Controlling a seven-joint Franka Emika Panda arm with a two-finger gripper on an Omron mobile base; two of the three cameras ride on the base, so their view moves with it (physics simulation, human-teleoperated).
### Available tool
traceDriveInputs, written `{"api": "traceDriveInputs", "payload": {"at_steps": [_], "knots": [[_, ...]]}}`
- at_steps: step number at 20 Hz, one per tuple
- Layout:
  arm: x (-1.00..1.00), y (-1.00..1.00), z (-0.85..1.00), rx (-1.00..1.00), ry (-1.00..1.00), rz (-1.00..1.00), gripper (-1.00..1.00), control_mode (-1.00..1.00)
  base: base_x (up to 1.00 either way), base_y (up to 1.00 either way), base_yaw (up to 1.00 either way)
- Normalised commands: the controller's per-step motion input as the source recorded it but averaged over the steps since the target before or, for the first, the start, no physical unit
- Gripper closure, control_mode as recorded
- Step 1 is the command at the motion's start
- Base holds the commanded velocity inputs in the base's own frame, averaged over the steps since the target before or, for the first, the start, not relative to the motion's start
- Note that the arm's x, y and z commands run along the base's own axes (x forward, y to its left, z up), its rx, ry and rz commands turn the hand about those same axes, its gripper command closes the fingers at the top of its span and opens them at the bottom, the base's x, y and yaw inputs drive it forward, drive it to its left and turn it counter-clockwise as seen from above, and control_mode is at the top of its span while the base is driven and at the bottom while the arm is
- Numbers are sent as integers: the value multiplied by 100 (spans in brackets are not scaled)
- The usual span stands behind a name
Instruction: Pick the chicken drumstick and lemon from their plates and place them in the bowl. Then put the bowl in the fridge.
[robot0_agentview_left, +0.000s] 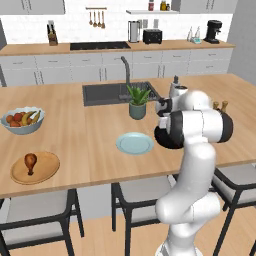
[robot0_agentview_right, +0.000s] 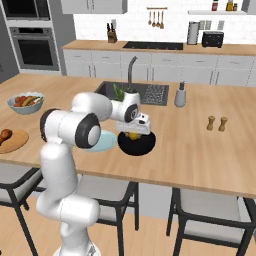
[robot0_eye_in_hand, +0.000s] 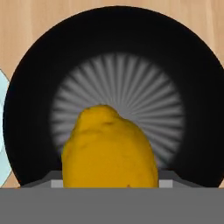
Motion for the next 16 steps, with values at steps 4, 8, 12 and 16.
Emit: {"api": "traceDriveInputs", "payload": {"at_steps": [4,8,12,16], "knots": [[27,-10,-48,0,0,0,100,-100,0,0,0],[46,0,-39,0,0,0,100,-100,0,0,0],[25,-1,-38,0,0,0,-100,-100,0,0,0],[-18,-1,-2,0,-2,0,-100,-100,0,0,0]]}}
